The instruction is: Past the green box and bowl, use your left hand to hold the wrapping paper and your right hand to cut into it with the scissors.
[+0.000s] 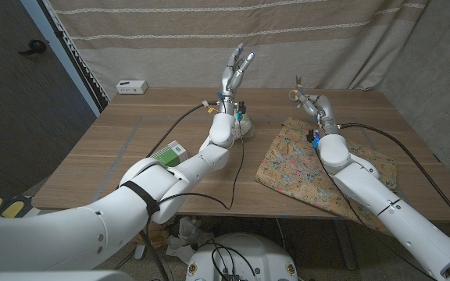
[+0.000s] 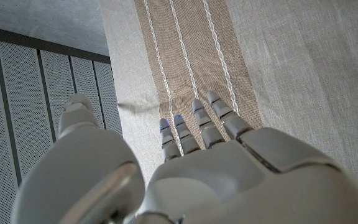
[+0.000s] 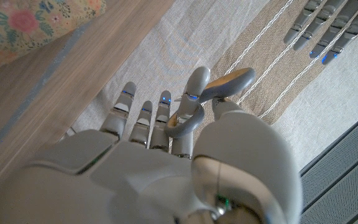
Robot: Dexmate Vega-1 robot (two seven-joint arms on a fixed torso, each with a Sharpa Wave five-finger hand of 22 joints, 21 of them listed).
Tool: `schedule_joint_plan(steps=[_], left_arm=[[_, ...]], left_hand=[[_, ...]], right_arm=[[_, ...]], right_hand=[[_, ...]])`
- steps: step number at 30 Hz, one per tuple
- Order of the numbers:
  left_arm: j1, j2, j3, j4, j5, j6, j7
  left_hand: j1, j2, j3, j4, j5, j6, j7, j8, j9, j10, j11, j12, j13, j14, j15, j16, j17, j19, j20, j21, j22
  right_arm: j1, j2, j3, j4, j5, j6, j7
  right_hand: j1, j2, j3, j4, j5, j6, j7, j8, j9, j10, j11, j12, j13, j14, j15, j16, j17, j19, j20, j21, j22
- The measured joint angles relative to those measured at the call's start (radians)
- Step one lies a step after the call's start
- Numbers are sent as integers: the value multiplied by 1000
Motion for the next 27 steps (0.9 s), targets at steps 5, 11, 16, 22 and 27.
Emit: schedule_joint_plan(steps=[5, 11, 16, 22, 27], left_arm=[[10, 2, 1, -20, 0, 13, 0], [39, 19, -1, -75, -6, 48, -2], [64, 37, -7, -129, -7, 58, -1], [87, 50, -12, -173, 6, 92, 26], [100, 57, -16, -196, 14, 98, 39]], left_hand=[[0, 0, -4, 0, 0, 43, 0, 10, 0, 29, 3, 3, -5, 26, 0, 0, 0, 5, -1, 4, 0], [6, 20, -31, 8, 4, 233, 1, 40, 0, 189, -8, 44, -7, 119, -4, 17, 0, 17, 2, 4, 5], [19, 43, -32, 10, 4, 365, 2, 68, 0, 245, -16, 54, 3, 158, -6, 18, 0, 27, 2, 4, 5], [24, 47, -39, 8, 4, 450, 4, 82, 0, 252, -12, 54, 8, 159, -5, 18, 0, 32, -4, 8, 5], [28, 51, -39, 8, 4, 492, 3, 95, 0, 252, -12, 50, 7, 164, -11, 18, 0, 38, 2, 8, 5]], right_arm=[[-6, 7, 10, 6, 28, 19, 9], [-15, 18, 33, 17, 102, 55, 52], [-18, 20, 42, 20, 197, 77, 113], [-24, 19, 72, 33, 285, 92, 169], [-26, 13, 79, 34, 337, 101, 206]], right_hand=[[36, -2, -14, -14, 6, 11, -10, 10, -8, 9, -9, 6, 0, 15, -13, 0, 1, 3, -3, 0, 0], [50, -4, -15, -15, 6, 14, -14, 11, -16, 14, -14, 10, 3, 15, -13, 0, 1, 3, -3, -6, 0], [53, -2, -16, -16, 6, 20, -19, 19, -16, 16, -23, 10, 3, 8, -20, 0, 1, -16, 4, -17, 0], [55, -4, -16, -16, 6, 28, -19, 19, -25, 12, -27, 8, 3, -4, -20, 0, 1, -30, 0, -21, 0], [55, -4, -16, -16, 6, 29, -20, 27, -24, 7, -32, 5, 3, -7, -17, -5, 1, -35, 6, -21, 0]])
